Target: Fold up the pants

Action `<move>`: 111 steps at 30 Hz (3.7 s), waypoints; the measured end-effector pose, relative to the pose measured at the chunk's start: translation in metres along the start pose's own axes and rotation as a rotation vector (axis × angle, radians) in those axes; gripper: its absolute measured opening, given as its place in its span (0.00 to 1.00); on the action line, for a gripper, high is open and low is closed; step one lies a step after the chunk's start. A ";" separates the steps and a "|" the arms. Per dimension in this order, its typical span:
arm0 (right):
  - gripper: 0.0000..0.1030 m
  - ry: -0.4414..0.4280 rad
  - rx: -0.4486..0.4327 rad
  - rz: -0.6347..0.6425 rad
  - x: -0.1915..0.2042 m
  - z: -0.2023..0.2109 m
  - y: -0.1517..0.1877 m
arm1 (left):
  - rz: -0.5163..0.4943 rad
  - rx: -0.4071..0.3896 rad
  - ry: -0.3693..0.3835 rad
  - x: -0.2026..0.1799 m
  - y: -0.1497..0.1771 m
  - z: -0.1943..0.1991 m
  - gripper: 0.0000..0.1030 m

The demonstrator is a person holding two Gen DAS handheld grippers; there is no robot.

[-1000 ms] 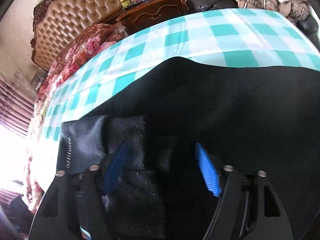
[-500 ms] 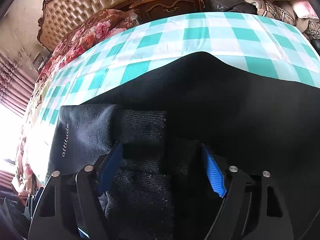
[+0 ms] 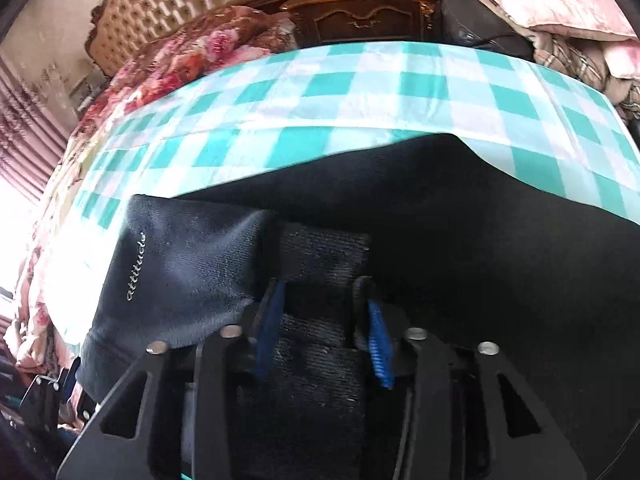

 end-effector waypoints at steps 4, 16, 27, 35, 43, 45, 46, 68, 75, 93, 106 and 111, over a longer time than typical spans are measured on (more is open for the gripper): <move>0.25 -0.001 -0.009 0.020 0.008 -0.008 -0.001 | 0.005 0.030 -0.006 0.002 0.010 -0.010 0.13; 0.53 0.239 -0.200 0.036 0.023 0.052 0.014 | 0.667 -0.027 0.347 0.104 -0.021 0.020 0.51; 0.60 0.251 -0.119 0.199 0.085 -0.003 0.045 | 0.659 0.414 0.367 0.078 -0.106 -0.184 0.26; 0.62 0.279 -0.116 0.211 0.090 -0.007 0.049 | 0.705 0.186 0.362 0.089 -0.080 -0.077 0.28; 0.62 0.285 -0.111 0.217 0.092 -0.008 0.048 | 0.686 0.126 0.257 0.046 -0.007 -0.031 0.28; 0.62 0.287 -0.100 0.220 0.093 -0.007 0.045 | 0.711 0.130 0.252 0.047 -0.009 -0.034 0.29; 0.61 0.277 -0.097 0.203 0.091 -0.004 0.042 | 0.714 0.130 0.250 0.047 -0.010 -0.036 0.30; 0.74 0.339 -0.107 0.100 0.048 -0.023 0.006 | 1.093 0.192 0.417 0.084 0.038 -0.035 0.78; 0.76 0.323 -0.118 0.089 0.043 -0.024 0.008 | 1.100 0.221 0.479 0.076 0.042 -0.042 0.67; 0.80 0.334 -0.116 0.102 0.045 -0.025 0.006 | 1.151 0.250 0.503 0.073 0.038 -0.046 0.50; 0.85 -0.017 0.125 0.266 0.159 0.004 -0.093 | 0.829 0.105 0.268 0.047 -0.017 0.000 0.28; 0.85 0.048 0.325 0.446 0.218 -0.056 -0.103 | 0.781 0.096 0.215 0.039 -0.022 0.004 0.28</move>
Point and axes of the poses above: each gripper's, at about its wrist camera, not at the fingertips, and z roughly against the way its jaws point, x to its left, y to its underside, the point moved 1 cm from there along -z, roughly the way its jaws point, and after that the axes turned 14 degrees about z, right-handed, at the moved point
